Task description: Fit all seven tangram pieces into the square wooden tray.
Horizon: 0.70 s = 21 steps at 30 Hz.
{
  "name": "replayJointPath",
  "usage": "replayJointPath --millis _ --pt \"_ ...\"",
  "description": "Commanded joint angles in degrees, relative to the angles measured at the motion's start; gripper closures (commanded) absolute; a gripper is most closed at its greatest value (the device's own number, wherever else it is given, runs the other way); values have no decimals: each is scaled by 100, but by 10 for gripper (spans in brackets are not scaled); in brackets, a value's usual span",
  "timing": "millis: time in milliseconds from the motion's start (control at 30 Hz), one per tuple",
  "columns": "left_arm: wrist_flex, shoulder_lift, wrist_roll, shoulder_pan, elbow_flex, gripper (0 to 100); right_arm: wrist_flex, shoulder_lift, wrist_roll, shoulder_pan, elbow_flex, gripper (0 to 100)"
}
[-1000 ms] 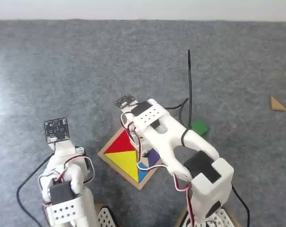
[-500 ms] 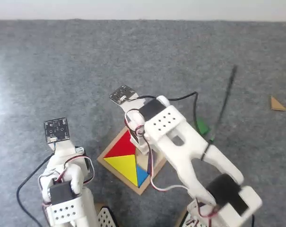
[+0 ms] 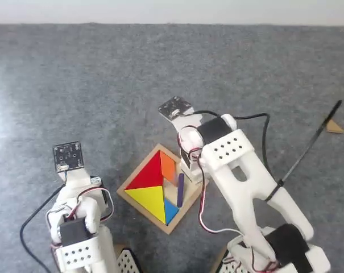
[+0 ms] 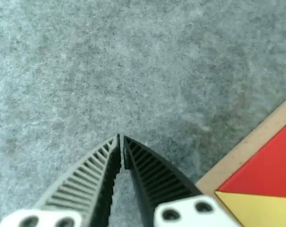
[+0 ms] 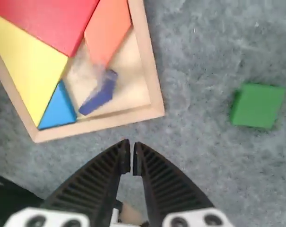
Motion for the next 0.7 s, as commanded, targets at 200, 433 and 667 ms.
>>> replayJointPath --millis 200,433,667 --pt "44 -105 -26 -18 -40 987 -426 -286 -1037 -1429 -114 663" --pt "44 -105 -26 -18 -40 987 -822 -277 -1046 -1859 -79 634" --pt "44 -105 -26 -18 -40 987 -840 374 -1055 -1833 141 697"
